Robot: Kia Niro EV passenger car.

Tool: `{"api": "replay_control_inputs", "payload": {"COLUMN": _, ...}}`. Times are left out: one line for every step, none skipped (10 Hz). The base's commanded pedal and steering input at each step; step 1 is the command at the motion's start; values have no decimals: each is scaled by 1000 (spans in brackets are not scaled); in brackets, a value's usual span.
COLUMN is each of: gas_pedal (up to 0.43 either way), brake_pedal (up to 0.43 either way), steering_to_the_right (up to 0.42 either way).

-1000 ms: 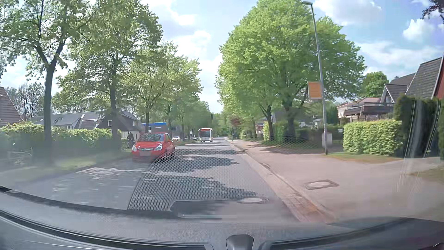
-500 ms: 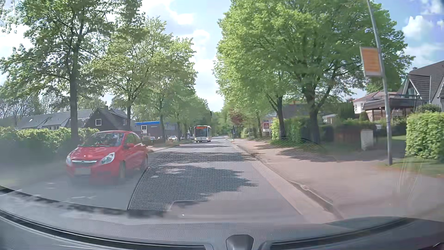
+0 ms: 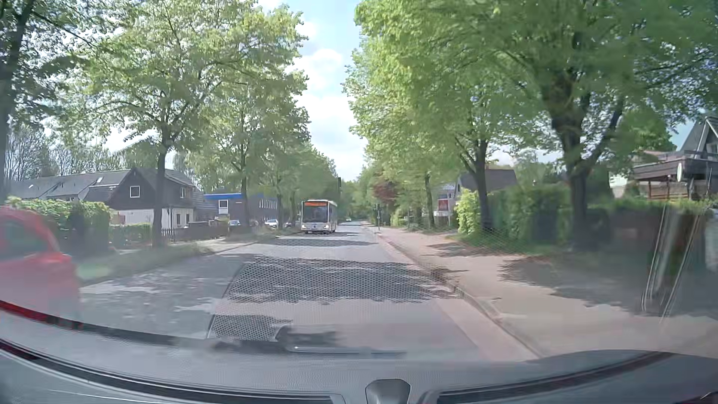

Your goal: Follow the waypoints while adhering to traffic rules and regulations

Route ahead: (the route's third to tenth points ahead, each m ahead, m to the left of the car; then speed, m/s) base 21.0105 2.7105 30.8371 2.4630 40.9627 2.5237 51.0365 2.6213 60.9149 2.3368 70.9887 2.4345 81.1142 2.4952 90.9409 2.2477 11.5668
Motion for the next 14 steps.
{"api": "replay_control_inputs", "payload": {"gas_pedal": 98, "brake_pedal": 0, "steering_to_the_right": -1}}
{"api": "replay_control_inputs", "payload": {"gas_pedal": 98, "brake_pedal": 0, "steering_to_the_right": -1}}
{"api": "replay_control_inputs", "payload": {"gas_pedal": 98, "brake_pedal": 0, "steering_to_the_right": -1}}
{"api": "replay_control_inputs", "payload": {"gas_pedal": 98, "brake_pedal": 0, "steering_to_the_right": -1}}
{"api": "replay_control_inputs", "payload": {"gas_pedal": 98, "brake_pedal": 0, "steering_to_the_right": -1}}
{"api": "replay_control_inputs", "payload": {"gas_pedal": 98, "brake_pedal": 0, "steering_to_the_right": -1}}
{"api": "replay_control_inputs", "payload": {"gas_pedal": 98, "brake_pedal": 0, "steering_to_the_right": -3}}
{"api": "replay_control_inputs", "payload": {"gas_pedal": 98, "brake_pedal": 0, "steering_to_the_right": -8}}
{"api": "replay_control_inputs", "payload": {"gas_pedal": 98, "brake_pedal": 0, "steering_to_the_right": -12}}
{"api": "replay_control_inputs", "payload": {"gas_pedal": 98, "brake_pedal": 0, "steering_to_the_right": -12}}
{"api": "replay_control_inputs", "payload": {"gas_pedal": 98, "brake_pedal": 0, "steering_to_the_right": -11}}
{"api": "replay_control_inputs", "payload": {"gas_pedal": 98, "brake_pedal": 0, "steering_to_the_right": -6}}
{"api": "replay_control_inputs", "payload": {"gas_pedal": 98, "brake_pedal": 0, "steering_to_the_right": -4}}
{"api": "replay_control_inputs", "payload": {"gas_pedal": 98, "brake_pedal": 0, "steering_to_the_right": -4}}
